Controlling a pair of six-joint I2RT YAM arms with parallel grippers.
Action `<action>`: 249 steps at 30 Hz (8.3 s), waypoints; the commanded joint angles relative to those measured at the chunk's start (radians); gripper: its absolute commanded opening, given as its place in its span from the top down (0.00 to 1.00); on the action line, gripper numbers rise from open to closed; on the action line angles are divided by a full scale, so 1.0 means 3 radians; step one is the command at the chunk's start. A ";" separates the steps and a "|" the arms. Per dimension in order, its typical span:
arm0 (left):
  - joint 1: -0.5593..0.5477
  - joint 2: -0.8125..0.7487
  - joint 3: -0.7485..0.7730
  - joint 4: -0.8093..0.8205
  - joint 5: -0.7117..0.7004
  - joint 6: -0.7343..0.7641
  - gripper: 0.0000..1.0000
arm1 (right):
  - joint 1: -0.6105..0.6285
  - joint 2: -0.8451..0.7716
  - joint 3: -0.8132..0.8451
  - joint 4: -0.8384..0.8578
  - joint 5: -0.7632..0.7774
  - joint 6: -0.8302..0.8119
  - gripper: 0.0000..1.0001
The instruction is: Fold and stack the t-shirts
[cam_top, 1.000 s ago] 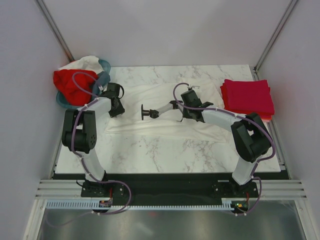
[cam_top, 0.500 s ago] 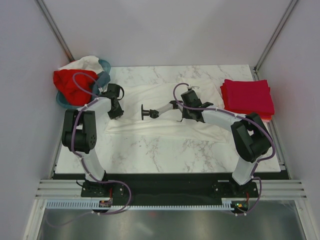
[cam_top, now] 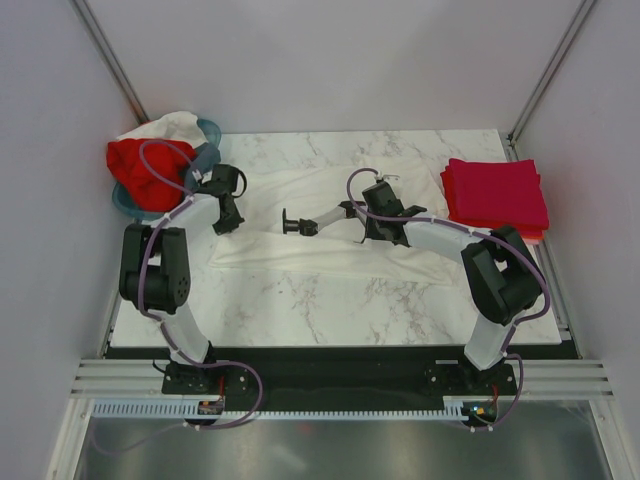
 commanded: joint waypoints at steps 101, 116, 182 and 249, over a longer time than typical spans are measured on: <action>-0.0679 -0.1065 -0.0520 0.0858 0.1527 -0.0221 0.33 | -0.0915 -0.0175 0.0126 -0.0128 0.0326 -0.0038 0.49; -0.1258 -0.1183 -0.1535 0.2434 0.1724 0.0038 0.16 | -0.0936 0.0188 0.0075 -0.0015 0.0305 -0.0049 0.55; -0.1289 -0.0242 -0.1034 0.1606 0.1289 0.0080 0.22 | -0.0941 0.0602 0.1067 -0.0046 0.0229 -0.0422 0.97; -0.1452 -0.1075 -0.1279 0.1657 0.0962 0.0167 0.18 | -0.1283 -0.1488 -0.1264 -0.0465 0.0193 0.0340 0.92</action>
